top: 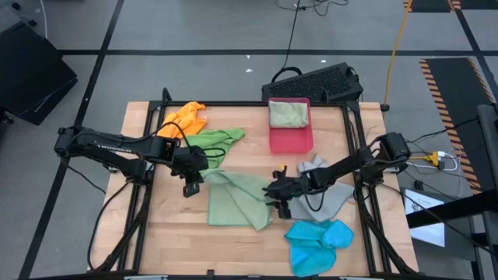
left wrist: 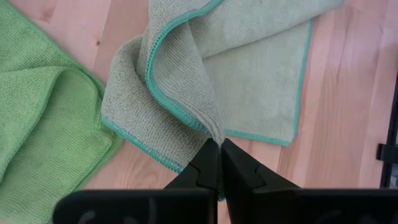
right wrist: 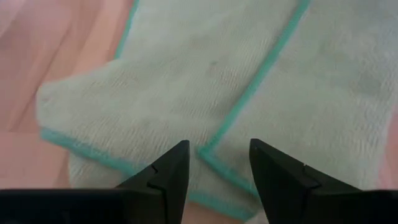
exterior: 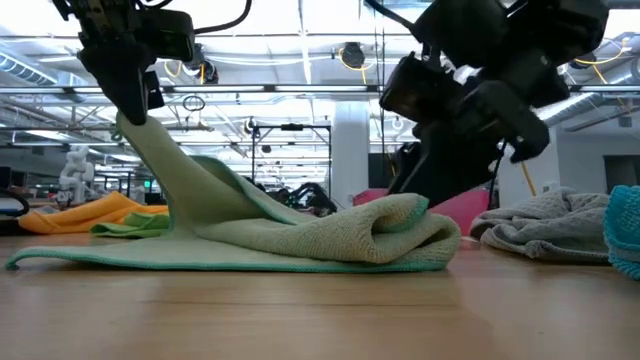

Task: Fold microfiber towels
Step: Fold the light green microfiber cloth

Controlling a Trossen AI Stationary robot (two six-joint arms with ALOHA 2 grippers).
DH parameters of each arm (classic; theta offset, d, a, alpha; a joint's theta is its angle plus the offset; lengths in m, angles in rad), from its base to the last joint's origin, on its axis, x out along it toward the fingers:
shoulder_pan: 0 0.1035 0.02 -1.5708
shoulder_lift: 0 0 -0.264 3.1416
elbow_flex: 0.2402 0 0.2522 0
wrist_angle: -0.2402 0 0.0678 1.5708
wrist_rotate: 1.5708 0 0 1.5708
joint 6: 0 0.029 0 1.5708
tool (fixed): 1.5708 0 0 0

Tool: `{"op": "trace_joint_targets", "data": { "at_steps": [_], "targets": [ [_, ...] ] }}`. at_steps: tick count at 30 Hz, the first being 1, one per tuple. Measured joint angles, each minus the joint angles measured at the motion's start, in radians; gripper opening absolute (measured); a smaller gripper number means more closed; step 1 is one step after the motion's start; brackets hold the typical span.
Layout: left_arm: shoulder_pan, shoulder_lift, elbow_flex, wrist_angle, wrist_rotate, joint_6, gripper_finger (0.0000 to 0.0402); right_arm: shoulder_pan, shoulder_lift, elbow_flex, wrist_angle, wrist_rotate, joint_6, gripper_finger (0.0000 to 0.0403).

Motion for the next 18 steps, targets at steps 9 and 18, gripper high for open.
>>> {"op": "trace_joint_targets", "data": {
  "at_steps": [9,18],
  "targets": [
    [0.0,0.0,0.0,0.0,-0.008,-0.007,0.001,-0.007,0.062,0.0,0.047,-0.039,0.003,0.0144],
    [0.0,0.0,0.0,0.0,-0.016,-0.011,0.001,-0.009,0.062,0.0,0.057,-0.038,0.018,0.0028]
  ]
}}
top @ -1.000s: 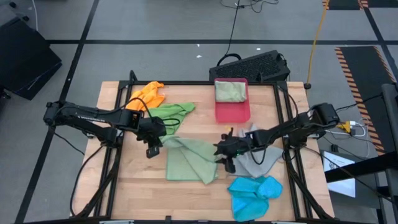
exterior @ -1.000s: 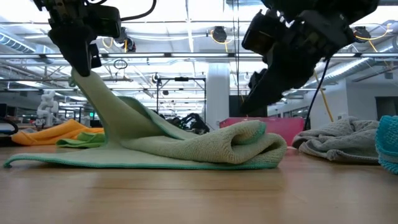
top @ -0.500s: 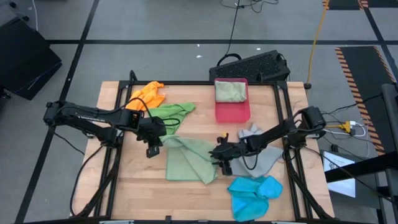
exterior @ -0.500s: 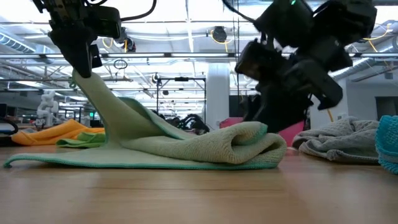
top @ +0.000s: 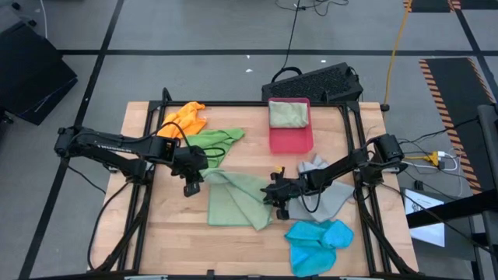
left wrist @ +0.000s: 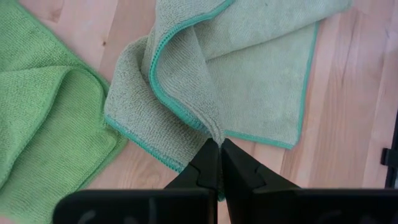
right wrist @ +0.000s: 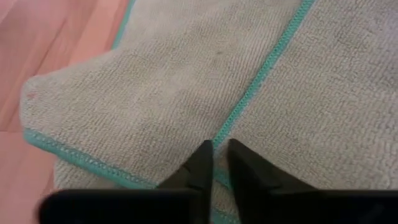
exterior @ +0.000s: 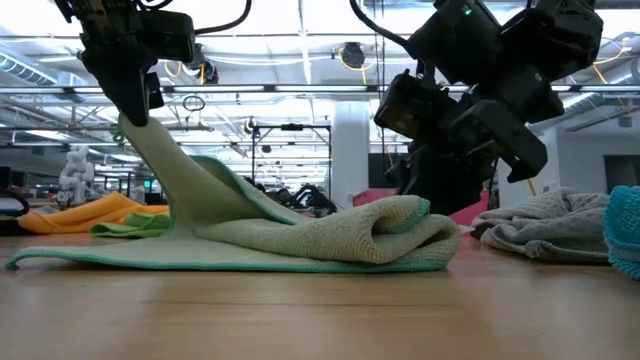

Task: Fold microfiber towels
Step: Fold the light green microfiber cloth

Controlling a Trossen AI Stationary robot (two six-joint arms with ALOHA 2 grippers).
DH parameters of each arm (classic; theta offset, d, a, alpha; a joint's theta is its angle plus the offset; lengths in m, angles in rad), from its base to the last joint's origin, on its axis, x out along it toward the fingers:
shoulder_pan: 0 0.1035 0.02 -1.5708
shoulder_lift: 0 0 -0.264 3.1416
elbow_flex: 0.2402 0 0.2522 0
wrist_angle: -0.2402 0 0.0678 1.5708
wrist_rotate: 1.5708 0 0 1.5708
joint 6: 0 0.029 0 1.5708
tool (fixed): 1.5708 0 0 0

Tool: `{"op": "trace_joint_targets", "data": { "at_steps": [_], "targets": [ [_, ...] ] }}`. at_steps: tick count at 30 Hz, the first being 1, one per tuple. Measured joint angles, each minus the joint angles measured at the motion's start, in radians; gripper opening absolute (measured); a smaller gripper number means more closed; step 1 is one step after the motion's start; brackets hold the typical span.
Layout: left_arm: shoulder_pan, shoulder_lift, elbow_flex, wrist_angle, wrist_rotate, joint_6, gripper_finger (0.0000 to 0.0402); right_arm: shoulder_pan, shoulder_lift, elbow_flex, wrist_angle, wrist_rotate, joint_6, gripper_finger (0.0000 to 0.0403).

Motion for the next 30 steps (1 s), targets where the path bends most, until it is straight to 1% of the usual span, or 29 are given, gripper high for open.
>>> {"op": "trace_joint_targets", "data": {
  "at_steps": [2,5,8,12,14,17,21,24,27,30],
  "targets": [
    [0.0,0.0,0.0,0.0,0.0,0.0,0.001,0.0,0.0,0.0,-0.003,0.0,-0.002,0.0008],
    [0.0,0.0,0.0,0.0,0.0,0.0,0.001,-0.007,0.0,0.0,-0.01,0.0,0.014,0.001],
    [0.0,0.0,0.0,0.0,0.0,0.0,0.001,-0.019,-0.03,0.0,-0.062,0.0,0.027,0.0004],
    [0.0,0.0,0.0,0.001,-0.001,0.0,0.001,-0.021,-0.091,0.0,-0.184,0.026,-0.053,0.0006],
    [0.0,0.0,0.0,0.001,-0.003,0.001,0.001,-0.022,-0.111,0.0,-0.22,0.025,-0.098,0.0016],
    [0.0,0.0,0.0,0.001,-0.016,0.001,0.001,-0.022,-0.127,0.001,-0.226,0.03,-0.183,0.0042],
    [0.0,0.0,0.0,0.0,-0.025,0.001,0.001,-0.019,-0.125,0.0,-0.257,0.122,-0.29,0.0091],
    [0.0,0.0,0.0,0.001,-0.025,0.0,0.001,-0.018,-0.126,0.0,-0.253,0.129,-0.416,0.0123],
    [0.0,0.0,0.0,0.001,-0.026,0.0,0.001,-0.018,-0.126,0.0,-0.263,0.128,-0.496,0.0138],
    [0.0,0.0,0.0,0.0,-0.026,0.001,0.001,-0.02,-0.126,0.0,-0.262,0.13,-0.556,0.0139]
  ]
}}
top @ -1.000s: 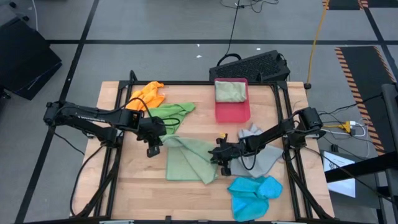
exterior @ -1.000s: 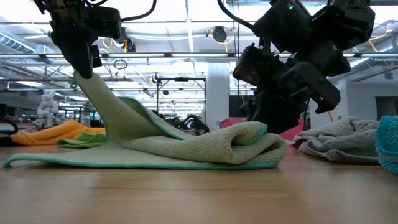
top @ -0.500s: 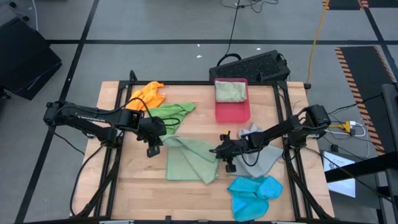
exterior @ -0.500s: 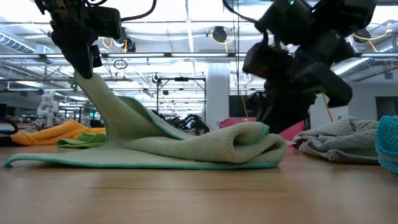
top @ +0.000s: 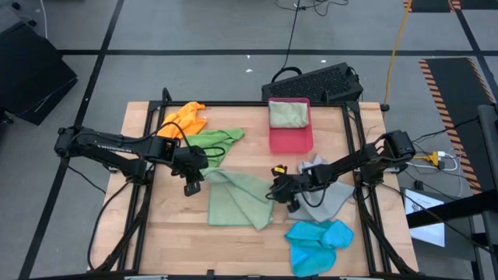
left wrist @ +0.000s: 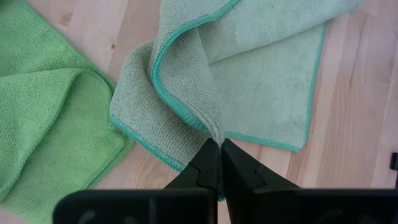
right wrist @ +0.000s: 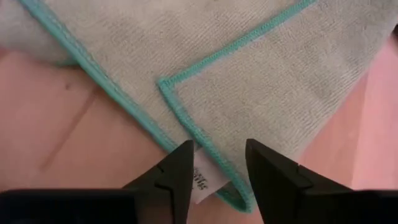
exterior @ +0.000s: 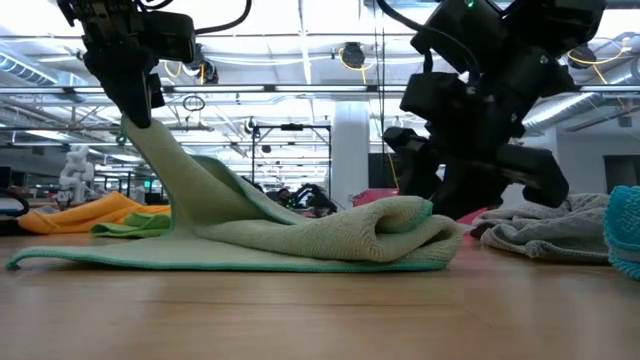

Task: Fold microfiber towels
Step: Fold the light green microfiber cloth

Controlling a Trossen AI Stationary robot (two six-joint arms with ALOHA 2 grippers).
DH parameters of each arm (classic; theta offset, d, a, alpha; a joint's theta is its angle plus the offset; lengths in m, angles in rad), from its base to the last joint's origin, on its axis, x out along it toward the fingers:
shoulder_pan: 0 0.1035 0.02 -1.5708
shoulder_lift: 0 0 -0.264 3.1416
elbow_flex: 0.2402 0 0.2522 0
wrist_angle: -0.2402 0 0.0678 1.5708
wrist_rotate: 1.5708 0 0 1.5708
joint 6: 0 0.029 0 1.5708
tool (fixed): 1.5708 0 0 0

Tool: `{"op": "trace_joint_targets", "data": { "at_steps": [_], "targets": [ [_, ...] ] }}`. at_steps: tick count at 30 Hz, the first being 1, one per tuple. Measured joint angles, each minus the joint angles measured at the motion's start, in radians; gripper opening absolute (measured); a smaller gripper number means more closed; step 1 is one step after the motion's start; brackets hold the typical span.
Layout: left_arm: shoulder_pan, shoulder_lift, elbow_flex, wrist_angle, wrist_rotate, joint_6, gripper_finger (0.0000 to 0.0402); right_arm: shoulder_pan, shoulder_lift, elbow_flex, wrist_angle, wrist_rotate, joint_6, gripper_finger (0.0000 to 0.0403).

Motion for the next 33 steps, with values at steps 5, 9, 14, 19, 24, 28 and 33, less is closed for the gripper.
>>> {"op": "trace_joint_targets", "data": {
  "at_steps": [5,9,14,19,24,28,33],
  "targets": [
    [0.0,0.0,0.0,0.0,0.0,0.0,0.001,0.0,0.012,0.0,0.002,0.052,-0.049,0.013],
    [0.0,0.0,0.0,0.0,-0.001,0.0,0.001,0.0,0.016,0.0,0.019,0.054,-0.104,0.0124],
    [0.0,0.0,0.0,0.0,-0.001,-0.001,0.001,0.0,0.017,0.0,0.093,0.054,-0.174,0.0115],
    [0.0,0.0,0.0,0.0,-0.001,-0.003,0.001,0.0,0.028,0.0,0.071,0.049,-0.189,0.0106],
    [0.0,0.0,0.0,0.001,-0.003,-0.004,0.001,0.01,0.028,0.0,0.065,0.018,-0.226,0.0105],
    [0.0,0.0,0.0,0.0,-0.011,-0.004,0.001,0.02,0.039,0.0,0.074,-0.006,-0.251,0.0105],
    [0.0,0.0,0.0,0.001,-0.018,-0.009,0.001,0.022,0.075,0.0,0.126,0.0,-0.28,0.0105]
  ]
}}
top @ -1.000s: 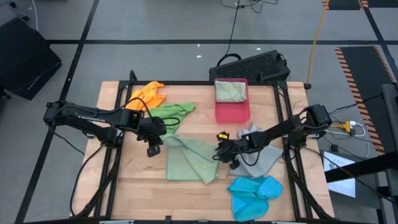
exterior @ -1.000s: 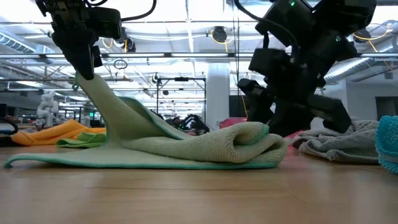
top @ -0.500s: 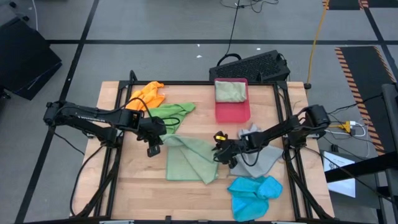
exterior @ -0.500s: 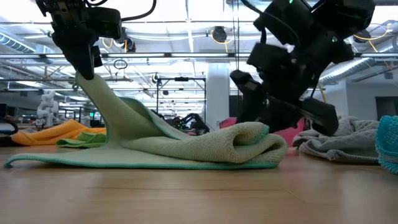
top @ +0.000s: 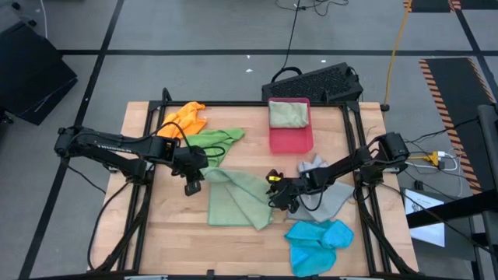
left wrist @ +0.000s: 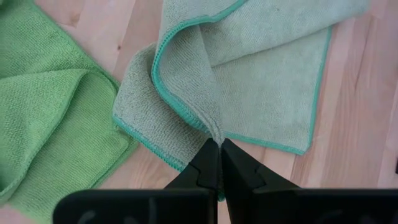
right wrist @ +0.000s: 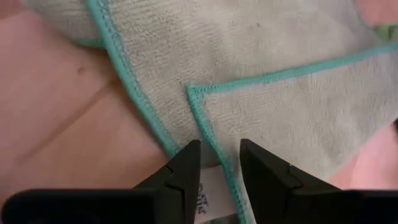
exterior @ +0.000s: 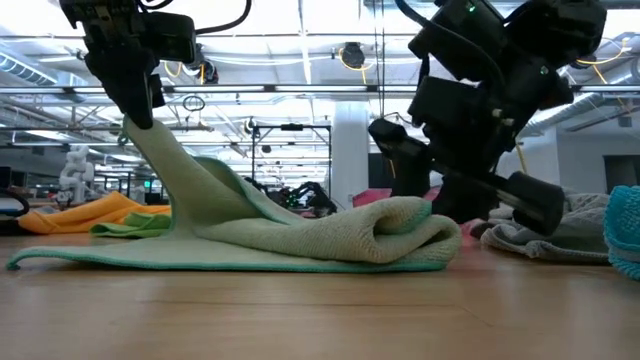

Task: Fold microfiber towels
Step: Fold the light green microfiber cloth

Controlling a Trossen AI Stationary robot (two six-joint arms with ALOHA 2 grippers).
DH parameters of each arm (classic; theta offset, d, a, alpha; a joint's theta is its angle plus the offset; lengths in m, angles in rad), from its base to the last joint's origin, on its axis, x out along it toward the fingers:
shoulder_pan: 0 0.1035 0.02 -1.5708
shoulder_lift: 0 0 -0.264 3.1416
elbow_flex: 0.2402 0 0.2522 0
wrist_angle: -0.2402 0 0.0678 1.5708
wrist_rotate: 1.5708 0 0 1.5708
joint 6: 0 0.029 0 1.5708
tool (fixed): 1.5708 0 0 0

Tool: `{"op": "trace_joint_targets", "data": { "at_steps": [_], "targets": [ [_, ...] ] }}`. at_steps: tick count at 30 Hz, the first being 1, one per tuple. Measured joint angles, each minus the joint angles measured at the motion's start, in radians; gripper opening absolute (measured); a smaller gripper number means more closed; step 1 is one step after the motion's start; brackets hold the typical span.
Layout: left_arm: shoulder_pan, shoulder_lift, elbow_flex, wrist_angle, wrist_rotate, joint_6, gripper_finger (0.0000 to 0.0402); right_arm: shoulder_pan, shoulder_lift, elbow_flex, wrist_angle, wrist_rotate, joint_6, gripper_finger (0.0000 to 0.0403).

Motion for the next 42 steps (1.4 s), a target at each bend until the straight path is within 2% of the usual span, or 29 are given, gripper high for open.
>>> {"op": "trace_joint_targets", "data": {
  "at_steps": [7,15,19,30,42],
  "targets": [
    [0.0,0.0,0.0,0.0,-0.001,-0.015,0.001,-0.008,0.007,0.0,0.027,0.052,-0.008,0.0096],
    [0.0,0.0,0.0,0.0,-0.008,-0.018,0.001,-0.008,0.005,0.0,0.05,0.046,0.003,0.0033],
    [0.0,0.0,0.0,0.0,-0.009,-0.018,0.001,-0.008,-0.02,0.0,0.028,0.046,0.046,0.002],
    [0.0,0.0,0.0,0.0,-0.018,-0.016,0.001,-0.015,-0.056,0.001,0.05,0.019,0.045,0.0074],
    [0.0,0.0,0.0,0.0,-0.018,-0.011,0.001,-0.02,-0.076,0.005,0.035,0.025,0.054,0.0074]
  ]
}}
